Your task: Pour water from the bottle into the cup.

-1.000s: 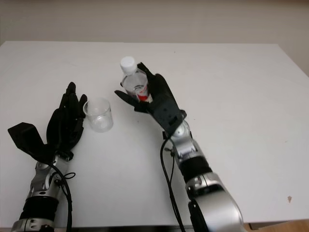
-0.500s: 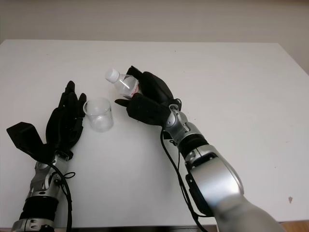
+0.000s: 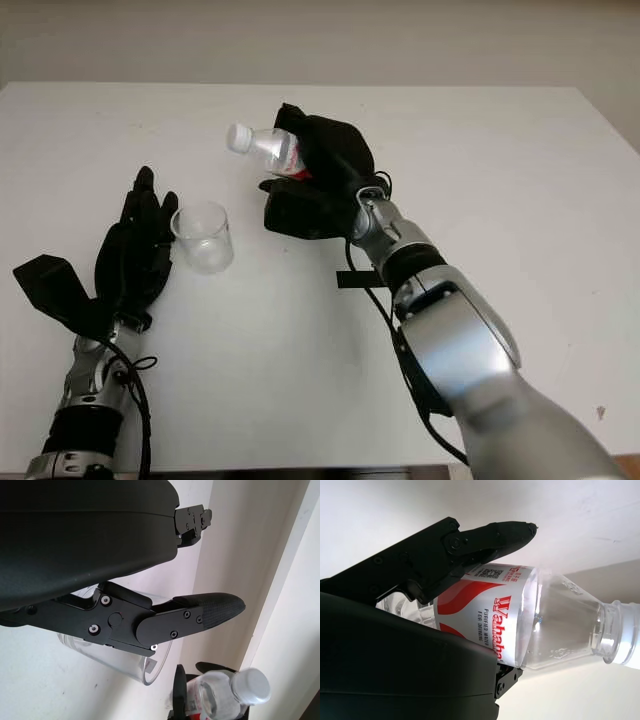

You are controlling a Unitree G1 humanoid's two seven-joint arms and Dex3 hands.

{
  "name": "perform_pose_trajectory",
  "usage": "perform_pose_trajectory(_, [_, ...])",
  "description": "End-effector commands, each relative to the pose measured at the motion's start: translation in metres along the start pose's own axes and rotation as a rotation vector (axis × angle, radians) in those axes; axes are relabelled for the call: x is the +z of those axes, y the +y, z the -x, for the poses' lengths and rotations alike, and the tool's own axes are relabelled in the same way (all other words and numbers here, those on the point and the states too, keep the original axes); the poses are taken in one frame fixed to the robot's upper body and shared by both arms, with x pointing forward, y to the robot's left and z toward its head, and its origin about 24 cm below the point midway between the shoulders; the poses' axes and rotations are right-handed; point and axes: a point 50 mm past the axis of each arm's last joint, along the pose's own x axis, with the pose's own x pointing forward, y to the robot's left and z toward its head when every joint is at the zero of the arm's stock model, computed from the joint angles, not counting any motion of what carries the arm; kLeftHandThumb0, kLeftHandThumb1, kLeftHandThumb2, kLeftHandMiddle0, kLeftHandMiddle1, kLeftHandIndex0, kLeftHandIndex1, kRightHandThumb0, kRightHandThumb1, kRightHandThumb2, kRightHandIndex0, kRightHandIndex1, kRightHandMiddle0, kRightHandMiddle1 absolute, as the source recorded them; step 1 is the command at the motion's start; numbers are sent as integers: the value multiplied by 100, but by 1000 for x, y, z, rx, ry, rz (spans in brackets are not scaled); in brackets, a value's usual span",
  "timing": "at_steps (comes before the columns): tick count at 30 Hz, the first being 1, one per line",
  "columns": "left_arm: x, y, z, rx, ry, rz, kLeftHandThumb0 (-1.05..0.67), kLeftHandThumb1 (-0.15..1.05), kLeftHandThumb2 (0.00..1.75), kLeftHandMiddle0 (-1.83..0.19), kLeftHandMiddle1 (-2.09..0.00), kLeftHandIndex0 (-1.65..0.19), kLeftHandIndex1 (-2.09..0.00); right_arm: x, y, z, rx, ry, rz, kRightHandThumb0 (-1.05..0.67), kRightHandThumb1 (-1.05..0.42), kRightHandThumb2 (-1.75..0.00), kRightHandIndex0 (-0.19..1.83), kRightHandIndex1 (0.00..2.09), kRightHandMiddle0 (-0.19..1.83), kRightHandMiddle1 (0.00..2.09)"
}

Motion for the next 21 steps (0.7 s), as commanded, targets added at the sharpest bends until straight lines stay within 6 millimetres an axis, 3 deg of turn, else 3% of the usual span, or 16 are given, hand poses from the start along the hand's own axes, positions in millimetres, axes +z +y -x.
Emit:
perform_pose_trajectory(1, [-3, -2, -1, 3, 7, 3, -70, 105, 60, 12, -5, 15, -5, 5, -12, -9, -50, -30, 61, -50, -105, -36, 104, 209, 73, 209])
perform_pose_trajectory(10, [-6, -6, 0, 12, 5, 18, -69, 105, 61, 12, -5, 15, -5, 22, -10, -14, -54, -106, 231, -46, -105, -33, 126, 209, 71, 209])
perform_pose_trajectory(21, [-10, -7, 2, 15, -4, 44, -67, 105, 63, 14, -5, 17, -4, 31, -9, -19, -4, -167, 320, -45, -105, -31, 122, 209, 61, 209])
